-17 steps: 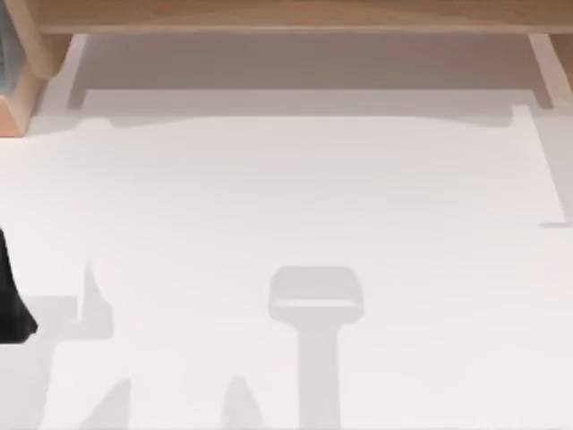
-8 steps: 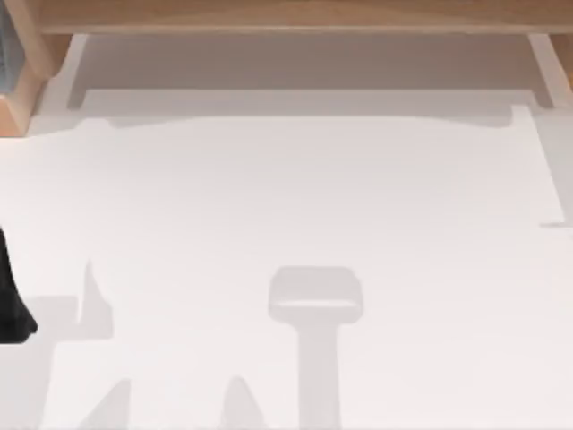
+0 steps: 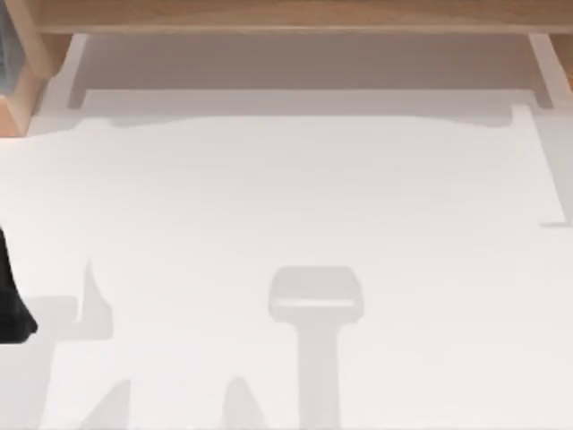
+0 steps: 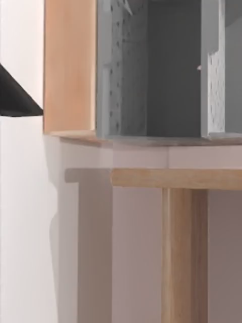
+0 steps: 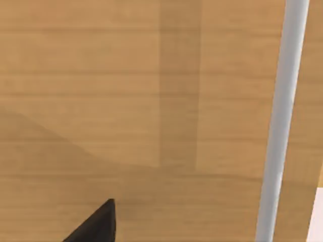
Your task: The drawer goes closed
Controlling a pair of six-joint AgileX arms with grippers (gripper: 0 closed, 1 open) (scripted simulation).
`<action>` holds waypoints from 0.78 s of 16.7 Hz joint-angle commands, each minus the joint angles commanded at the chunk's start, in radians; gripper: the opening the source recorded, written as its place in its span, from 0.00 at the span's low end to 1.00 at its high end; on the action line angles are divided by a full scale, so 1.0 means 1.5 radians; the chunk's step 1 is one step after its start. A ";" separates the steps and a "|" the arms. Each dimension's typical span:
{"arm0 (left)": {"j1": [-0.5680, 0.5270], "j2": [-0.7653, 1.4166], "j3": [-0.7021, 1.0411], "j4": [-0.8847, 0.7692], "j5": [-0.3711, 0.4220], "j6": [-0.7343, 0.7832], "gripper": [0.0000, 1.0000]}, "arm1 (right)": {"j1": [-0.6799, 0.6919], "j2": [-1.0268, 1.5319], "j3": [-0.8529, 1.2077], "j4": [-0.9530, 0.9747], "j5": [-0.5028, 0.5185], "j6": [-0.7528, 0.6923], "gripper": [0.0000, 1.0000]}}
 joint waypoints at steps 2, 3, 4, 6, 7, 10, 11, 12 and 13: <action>0.000 0.000 0.000 0.000 0.000 0.000 1.00 | 0.000 0.000 0.000 0.000 0.000 0.000 1.00; 0.000 0.000 0.000 0.000 0.000 0.000 1.00 | 0.000 0.000 0.000 0.000 0.000 0.000 0.92; 0.000 0.000 0.000 0.000 0.000 0.000 1.00 | 0.000 0.000 0.000 0.000 0.000 0.000 0.85; 0.000 0.000 0.000 0.000 0.000 0.000 1.00 | 0.000 0.000 0.000 0.000 0.000 0.000 0.70; 0.000 0.000 0.000 0.000 0.000 0.000 1.00 | 0.000 0.000 0.000 0.000 0.000 0.000 0.62; 0.000 0.000 0.000 0.000 0.000 0.000 1.00 | 0.000 0.000 0.000 0.000 0.000 0.000 0.40; 0.000 0.000 0.000 0.000 0.000 0.000 1.00 | 0.000 0.000 0.000 0.000 0.000 0.000 0.32; 0.000 0.000 0.000 0.000 0.000 0.000 1.00 | 0.000 0.000 0.000 0.000 0.000 0.000 0.25; 0.000 0.000 0.000 0.000 0.000 0.000 1.00 | 0.000 0.000 0.000 0.000 0.000 0.000 0.17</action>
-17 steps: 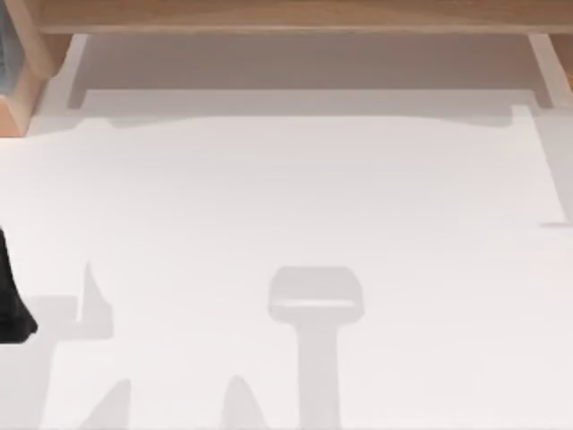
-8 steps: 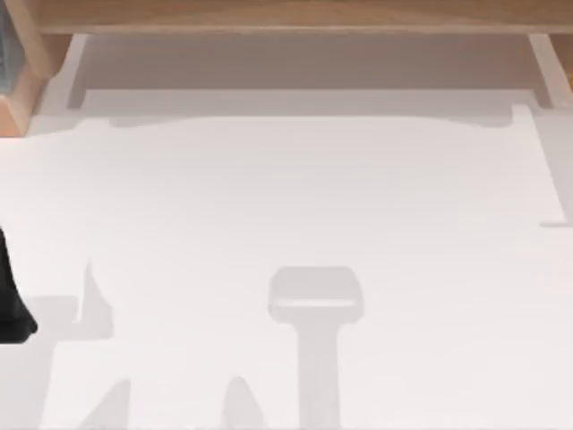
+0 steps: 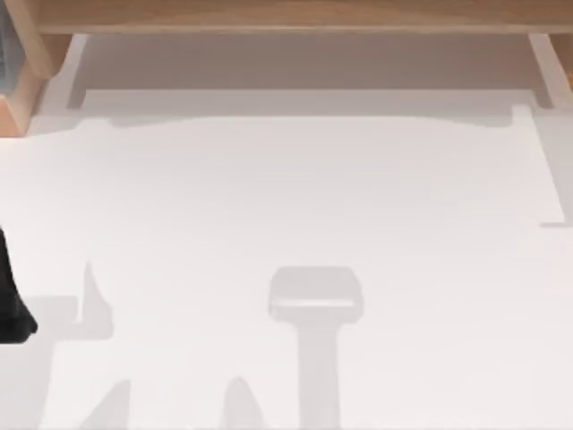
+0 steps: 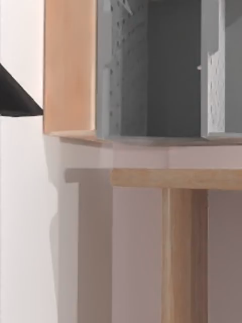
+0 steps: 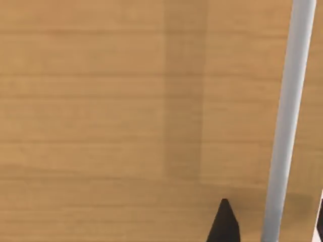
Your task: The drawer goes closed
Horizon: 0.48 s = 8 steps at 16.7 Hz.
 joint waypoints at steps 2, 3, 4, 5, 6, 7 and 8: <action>0.000 0.000 0.000 0.000 0.000 0.000 1.00 | 0.000 0.000 0.000 0.000 0.000 0.000 0.02; 0.000 0.000 0.000 0.000 0.000 0.000 1.00 | 0.000 0.000 0.000 0.000 0.000 0.000 0.00; 0.000 0.000 0.000 0.000 0.000 0.000 1.00 | 0.000 0.000 0.000 0.000 0.000 0.000 0.00; 0.000 0.000 0.000 0.000 0.000 0.000 1.00 | 0.000 0.000 0.000 0.000 0.000 0.000 0.00; 0.000 0.000 0.000 0.000 0.000 0.000 1.00 | 0.000 0.000 0.000 0.000 0.000 0.000 0.00; 0.000 0.000 0.000 0.000 0.000 0.000 1.00 | 0.000 0.000 0.000 0.000 0.000 0.000 0.00; 0.000 0.000 0.000 0.000 0.000 0.000 1.00 | 0.000 0.000 0.000 0.000 0.000 0.000 0.00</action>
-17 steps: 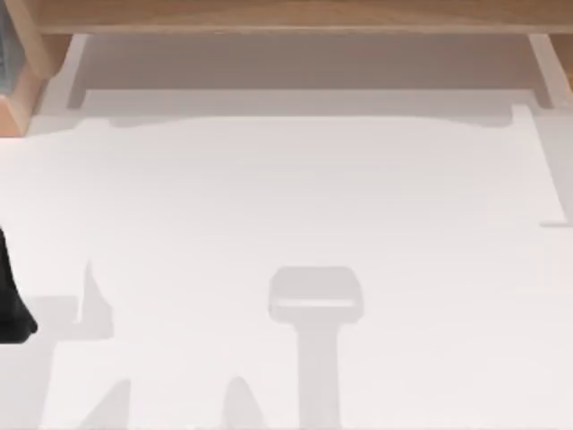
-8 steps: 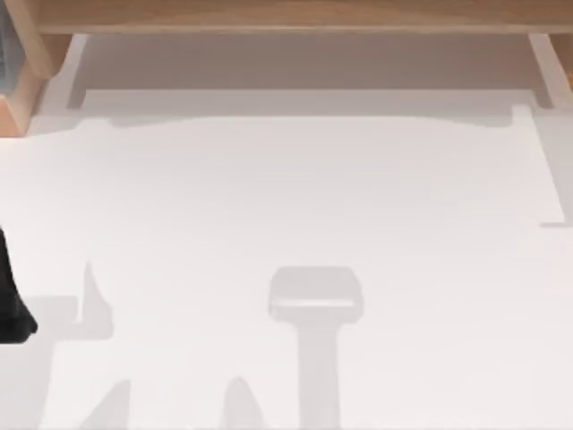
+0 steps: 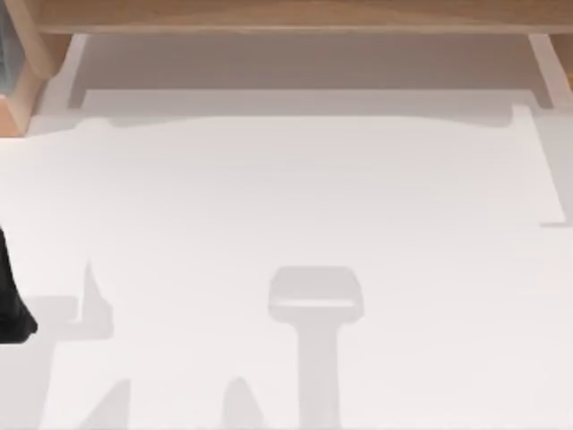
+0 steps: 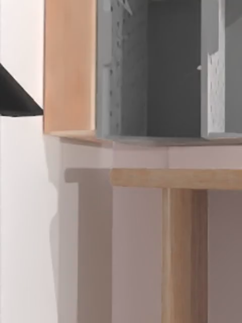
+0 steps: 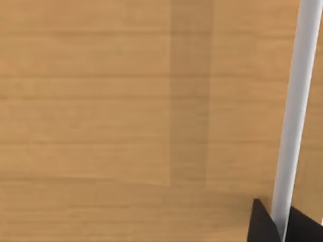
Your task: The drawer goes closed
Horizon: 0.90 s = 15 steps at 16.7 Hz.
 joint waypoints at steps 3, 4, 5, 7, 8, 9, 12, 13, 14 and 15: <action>0.000 0.000 0.000 0.000 0.000 0.000 1.00 | -0.001 0.001 -0.001 -0.002 0.000 0.001 0.00; 0.000 0.000 0.000 0.000 0.000 0.000 1.00 | 0.001 0.003 0.002 -0.004 0.002 0.001 0.00; 0.000 0.000 0.000 0.000 0.000 0.000 1.00 | 0.009 0.009 0.010 -0.011 0.009 0.002 0.00; 0.000 0.000 0.000 0.000 0.000 0.000 1.00 | 0.030 0.022 0.048 -0.037 0.031 0.001 0.00; 0.000 0.000 0.000 0.000 0.000 0.000 1.00 | 0.037 0.028 0.076 -0.047 0.038 0.001 0.00; 0.000 0.000 0.000 0.000 0.000 0.000 1.00 | 0.047 0.034 0.103 -0.061 0.049 0.001 0.00; 0.000 0.000 0.000 0.000 0.000 0.000 1.00 | 0.076 0.056 0.145 -0.094 0.079 0.000 0.00; 0.000 0.000 0.000 0.000 0.000 0.000 1.00 | 0.077 0.056 0.146 -0.095 0.079 0.000 0.00; 0.000 0.000 0.000 0.000 0.000 0.000 1.00 | 0.077 0.056 0.146 -0.095 0.079 0.000 0.00; 0.000 0.000 0.000 0.000 0.000 0.000 1.00 | 0.073 0.055 0.143 -0.096 0.079 0.002 0.00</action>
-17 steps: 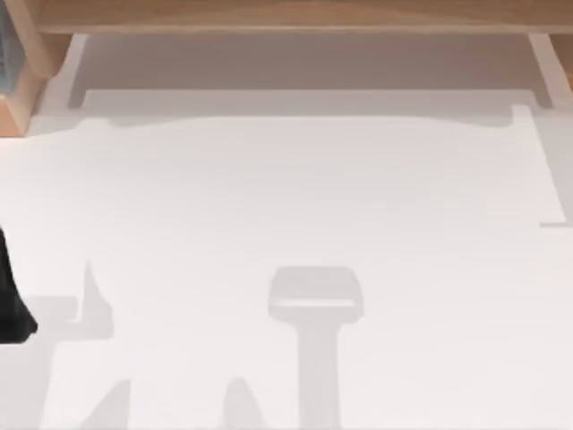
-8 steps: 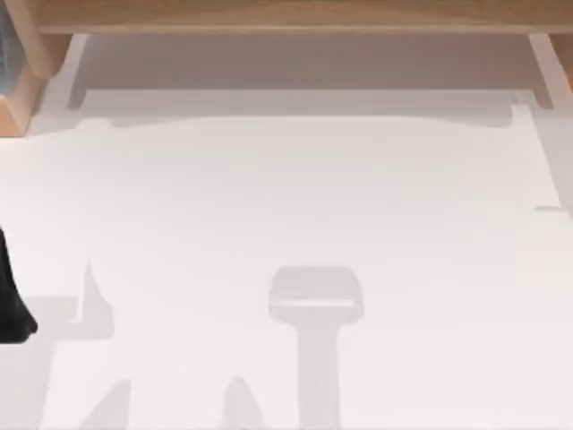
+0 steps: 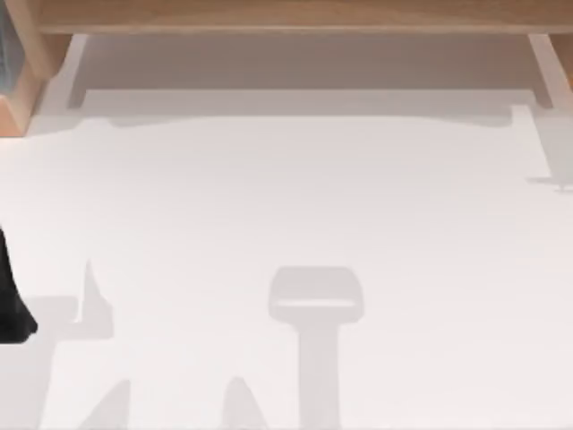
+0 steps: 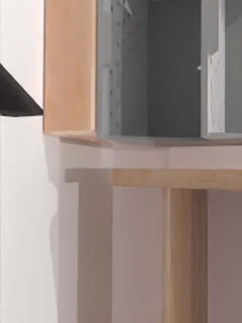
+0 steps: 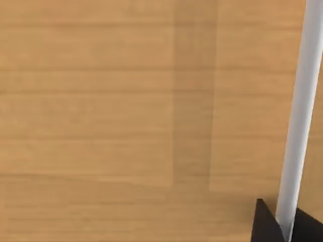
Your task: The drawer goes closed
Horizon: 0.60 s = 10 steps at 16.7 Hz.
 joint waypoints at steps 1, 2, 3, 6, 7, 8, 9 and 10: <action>0.000 0.000 0.000 0.000 0.000 0.000 1.00 | 0.001 0.002 0.002 -0.002 0.001 0.000 0.00; 0.000 0.000 0.000 0.000 0.000 0.000 1.00 | 0.005 0.008 0.012 -0.008 0.004 -0.001 0.00; 0.000 0.000 0.000 0.000 0.000 0.000 1.00 | 0.011 0.016 0.028 -0.018 0.010 -0.002 0.00; 0.000 0.000 0.000 0.000 0.000 0.000 1.00 | 0.033 0.044 0.104 -0.056 0.034 -0.002 0.00; 0.000 0.000 0.000 0.000 0.000 0.000 1.00 | 0.041 0.054 0.130 -0.070 0.043 -0.002 0.00; 0.000 0.000 0.000 0.000 0.000 0.000 1.00 | 0.049 0.062 0.149 -0.083 0.050 -0.002 0.00; 0.000 0.000 0.000 0.000 0.000 0.000 1.00 | 0.055 0.068 0.161 -0.093 0.055 -0.001 0.00; 0.000 0.000 0.000 0.000 0.000 0.000 1.00 | 0.057 0.070 0.166 -0.097 0.058 -0.001 0.00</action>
